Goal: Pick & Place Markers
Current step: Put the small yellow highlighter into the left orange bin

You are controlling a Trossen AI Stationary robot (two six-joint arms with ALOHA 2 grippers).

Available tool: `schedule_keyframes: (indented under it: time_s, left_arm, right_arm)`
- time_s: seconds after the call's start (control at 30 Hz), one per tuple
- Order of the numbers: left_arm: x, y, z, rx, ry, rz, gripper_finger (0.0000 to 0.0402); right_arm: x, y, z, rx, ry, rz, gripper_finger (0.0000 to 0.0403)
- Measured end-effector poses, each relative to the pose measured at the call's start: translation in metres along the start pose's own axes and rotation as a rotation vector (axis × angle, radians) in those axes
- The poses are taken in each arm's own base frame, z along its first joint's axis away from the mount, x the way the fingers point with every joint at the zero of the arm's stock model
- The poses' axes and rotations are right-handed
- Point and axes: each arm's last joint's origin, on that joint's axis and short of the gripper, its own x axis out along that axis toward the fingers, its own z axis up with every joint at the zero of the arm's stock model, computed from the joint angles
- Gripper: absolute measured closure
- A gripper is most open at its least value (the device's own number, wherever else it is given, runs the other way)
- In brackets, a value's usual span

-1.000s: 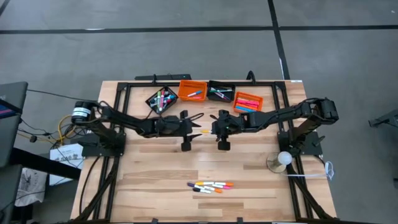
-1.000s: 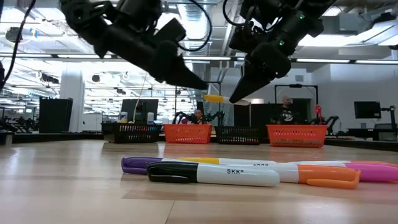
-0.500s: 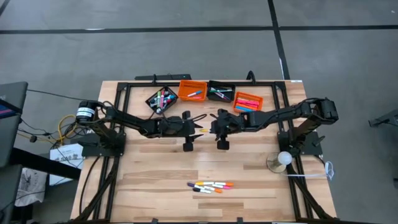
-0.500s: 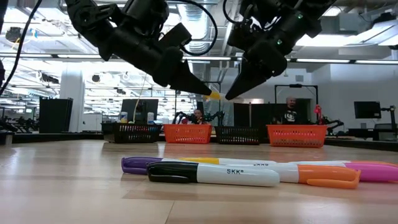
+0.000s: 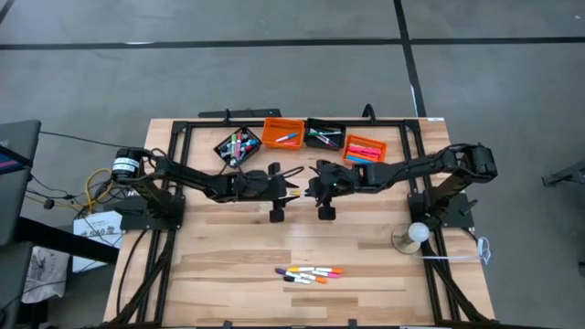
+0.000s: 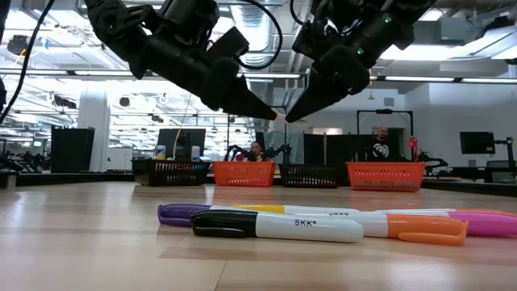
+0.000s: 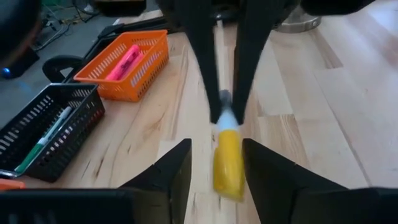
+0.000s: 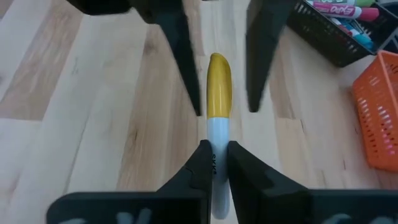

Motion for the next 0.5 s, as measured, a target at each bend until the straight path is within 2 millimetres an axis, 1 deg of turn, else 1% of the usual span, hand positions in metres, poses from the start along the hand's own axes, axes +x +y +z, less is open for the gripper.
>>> schedule_keyframes:
  time_s: [0.2,0.5]
  left_arm:
    - [0.001,0.006,0.000,-0.016,-0.028,-0.056,0.0272]
    - [0.002,0.013,-0.002,-0.050,-0.028,-0.070,0.0310]
  right_arm:
    - [0.000,-0.006,0.001,0.012,-0.021,-0.005,0.0381]
    - [0.000,-0.007,0.003,-0.002,-0.053,0.001,0.0378]
